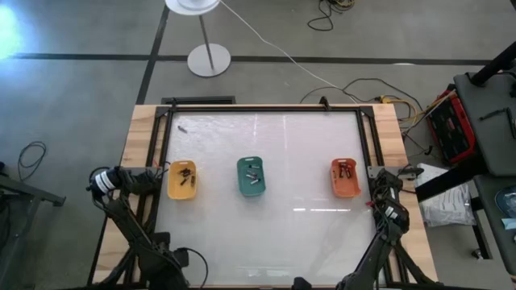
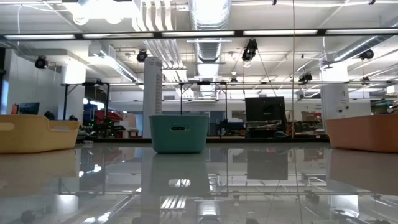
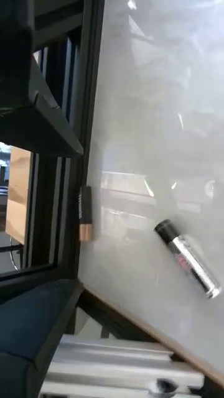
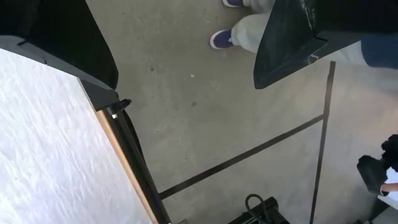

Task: Sort batteries
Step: Put the black battery into the yellow bin

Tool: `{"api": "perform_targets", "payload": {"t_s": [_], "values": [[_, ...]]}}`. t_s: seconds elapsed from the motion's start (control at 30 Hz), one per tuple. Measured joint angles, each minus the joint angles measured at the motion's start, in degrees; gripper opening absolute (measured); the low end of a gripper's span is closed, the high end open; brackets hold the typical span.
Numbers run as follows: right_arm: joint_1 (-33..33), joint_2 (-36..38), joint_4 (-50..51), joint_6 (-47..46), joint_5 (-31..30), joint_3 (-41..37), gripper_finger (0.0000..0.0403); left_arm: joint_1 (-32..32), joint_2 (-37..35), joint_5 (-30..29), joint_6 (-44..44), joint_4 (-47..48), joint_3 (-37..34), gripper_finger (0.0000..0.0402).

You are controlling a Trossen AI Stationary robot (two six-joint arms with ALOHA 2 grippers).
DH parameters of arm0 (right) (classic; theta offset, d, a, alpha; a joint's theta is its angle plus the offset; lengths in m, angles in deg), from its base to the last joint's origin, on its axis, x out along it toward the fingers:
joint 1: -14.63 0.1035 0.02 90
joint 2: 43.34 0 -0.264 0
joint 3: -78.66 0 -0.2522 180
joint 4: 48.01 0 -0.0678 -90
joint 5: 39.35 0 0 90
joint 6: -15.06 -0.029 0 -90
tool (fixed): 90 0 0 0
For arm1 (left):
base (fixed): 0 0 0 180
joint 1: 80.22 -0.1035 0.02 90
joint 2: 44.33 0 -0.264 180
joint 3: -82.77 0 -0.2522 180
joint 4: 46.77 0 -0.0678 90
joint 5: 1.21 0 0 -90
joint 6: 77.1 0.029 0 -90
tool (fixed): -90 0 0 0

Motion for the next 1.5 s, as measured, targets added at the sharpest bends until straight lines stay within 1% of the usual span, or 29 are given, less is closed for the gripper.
{"api": "perform_targets", "payload": {"t_s": [0.1, 0.17, 0.33, 0.4, 0.5, 0.63, 0.77, 0.93, 1.0, 1.1, 1.27, 1.33, 1.47, 1.5], "values": [[0.0, 0.0, 0.0, 0.3, 0.2, 0.0, 0.0368, 0.2, 0.0, 0.1, 0.0, 0.3, 0.6, 0.0304], [-0.1, 0.0, 0.0, 0.6, 1.0, 0.0, 0.0368, 0.2, 0.0, 0.2, 0.0, 0.0, 0.7, 0.0292], [-0.4, 0.1, 0.0, 0.0, 6.2, 0.0, 0.0368, 0.2, 0.0, 1.4, -0.2, -0.1, 0.1, 0.0235], [-0.4, 0.3, 0.1, -0.1, 7.3, -0.1, 0.0368, 0.3, 0.0, 1.4, -0.2, -0.2, 0.0, 0.0213], [-0.4, 1.0, 1.0, -0.8, 7.3, -0.1, 0.0368, 0.7, 0.0, 1.3, 0.0, -0.2, -0.4, 0.0186], [-0.4, 2.3, 1.7, -1.0, 7.3, -0.1, 0.0368, 1.2, 0.0, 1.7, 2.4, -0.3, -1.2, 0.0149], [-0.7, 3.4, 1.7, -0.8, 7.2, -0.1, 0.0368, 1.5, 0.0, 3.1, 3.6, -0.6, -2.3, 0.0097], [-1.4, 4.0, 1.9, -0.6, 7.2, -0.1, 0.0368, 1.6, -0.8, 2.6, 4.5, -2.3, -3.0, 0.0013], [-1.8, 4.0, 2.0, -0.7, 7.1, -0.1, 0.0368, 1.7, -1.6, 1.5, 4.4, -2.3, -3.2, 0.0008], [-2.3, 4.0, 2.0, -1.0, 6.8, -0.1, 0.0368, 2.4, -2.9, 1.4, 3.6, -2.5, -4.4, 0.0004], [-2.6, 4.0, 2.1, -0.2, 4.2, -0.1, 0.0368, 4.1, -7.0, 1.7, -1.5, -4.8, -8.3, 0.0001], [-2.6, 4.0, 2.1, 0.2, 4.2, -0.1, 0.0368, 4.3, -8.7, 1.1, -4.8, -9.6, -10.6, 0.0], [-2.8, 4.0, 2.1, 0.0, 4.1, -0.1, 0.0368, 4.5, -11.0, 0.9, -10.0, -26.1, -15.6, 0.0], [-2.8, 4.0, 2.1, -0.2, 4.1, -0.1, 0.0368, 4.5, -11.1, 1.1, -11.1, -28.4, -16.6, 0.0]]}}
